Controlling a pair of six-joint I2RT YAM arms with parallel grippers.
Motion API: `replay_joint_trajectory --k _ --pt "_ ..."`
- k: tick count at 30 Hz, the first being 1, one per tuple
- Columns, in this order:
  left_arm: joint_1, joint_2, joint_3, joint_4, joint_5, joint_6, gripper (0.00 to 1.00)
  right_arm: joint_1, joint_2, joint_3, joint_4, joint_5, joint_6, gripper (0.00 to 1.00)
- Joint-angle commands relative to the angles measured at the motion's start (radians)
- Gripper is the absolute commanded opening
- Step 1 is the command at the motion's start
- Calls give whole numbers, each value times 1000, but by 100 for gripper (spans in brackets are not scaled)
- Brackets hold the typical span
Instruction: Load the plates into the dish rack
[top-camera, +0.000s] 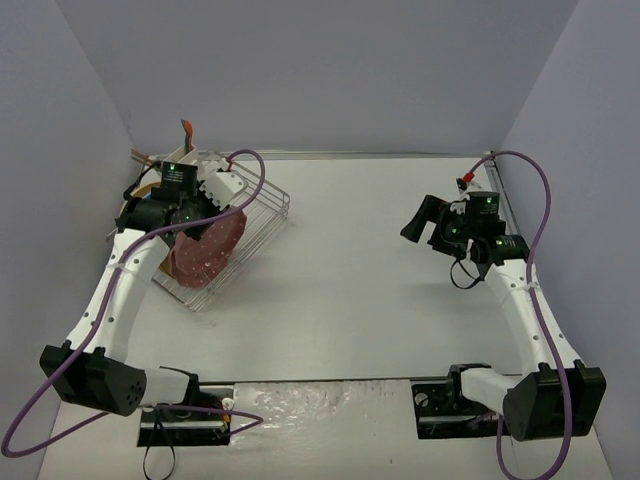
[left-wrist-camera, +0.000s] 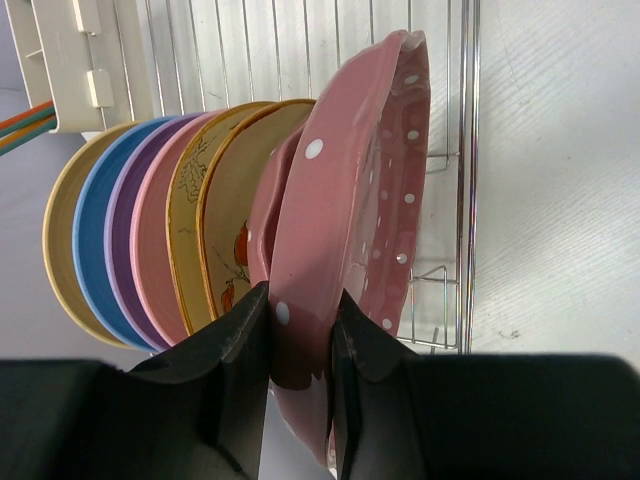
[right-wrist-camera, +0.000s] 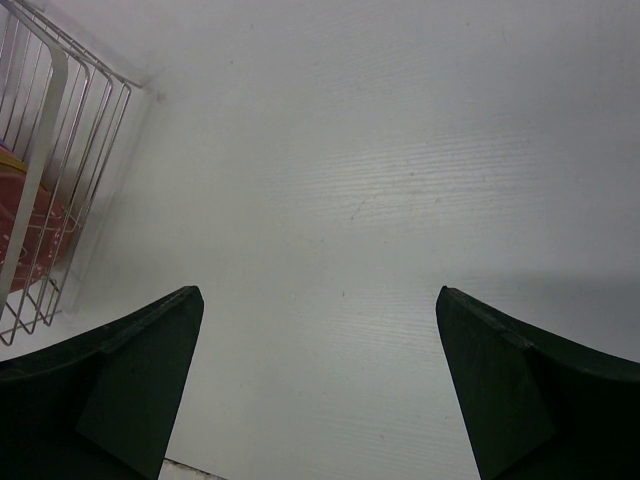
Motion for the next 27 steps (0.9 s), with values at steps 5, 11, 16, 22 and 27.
replay_joint_trajectory --k 5,11,16,22,27 --pt "39 -36 -5 172 0 -12 0 -8 22 17 44 -34 -19 99" --pt "40 -63 58 163 16 -11 0 -7 31 18 47 -34 -21 99" --pt "40 -77 91 151 4 14 0 -8 37 18 50 -38 -18 99" --pt "40 -69 72 148 -12 18 0 -7 35 14 52 -40 -14 99" --pt "40 -66 55 156 -19 9 0 -7 26 6 52 -37 -16 99"
